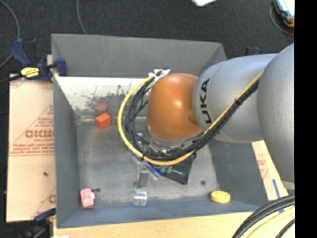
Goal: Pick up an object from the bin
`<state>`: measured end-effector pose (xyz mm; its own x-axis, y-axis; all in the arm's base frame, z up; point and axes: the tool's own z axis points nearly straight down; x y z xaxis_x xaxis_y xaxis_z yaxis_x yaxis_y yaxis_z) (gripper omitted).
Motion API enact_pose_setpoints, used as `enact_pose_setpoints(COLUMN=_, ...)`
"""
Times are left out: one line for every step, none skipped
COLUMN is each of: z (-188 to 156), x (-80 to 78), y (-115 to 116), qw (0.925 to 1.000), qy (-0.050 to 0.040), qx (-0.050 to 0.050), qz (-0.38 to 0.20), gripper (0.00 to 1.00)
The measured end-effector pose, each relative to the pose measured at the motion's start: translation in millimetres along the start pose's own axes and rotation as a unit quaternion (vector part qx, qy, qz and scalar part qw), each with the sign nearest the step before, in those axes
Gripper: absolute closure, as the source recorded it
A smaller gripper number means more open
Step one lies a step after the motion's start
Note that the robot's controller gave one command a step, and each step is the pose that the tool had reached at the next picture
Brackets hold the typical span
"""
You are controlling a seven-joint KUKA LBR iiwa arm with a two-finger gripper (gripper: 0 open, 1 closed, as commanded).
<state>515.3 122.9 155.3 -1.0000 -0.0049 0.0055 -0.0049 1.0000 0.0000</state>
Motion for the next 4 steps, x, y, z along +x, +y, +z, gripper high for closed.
enact_pose_setpoints(z=-4.6, x=-1.7, y=-0.8, qw=1.0, qy=-0.0039, qx=-0.001, qz=0.003, gripper=0.0)
enact_pose_setpoints(z=81.1, x=-23.0, y=-64.7, qw=0.9953, qy=-0.0034, qx=-0.001, qz=0.097, gripper=0.0)
enact_pose_setpoints(z=25.1, x=-39.7, y=-48.7, qw=0.9796, qy=-0.007, qx=-0.003, qz=0.201, gripper=0.0)
enact_pose_setpoints(z=55.7, x=-48.5, y=-63.8, qw=0.9854, qy=-0.0028, qx=-0.001, qz=0.17, gripper=0.0)
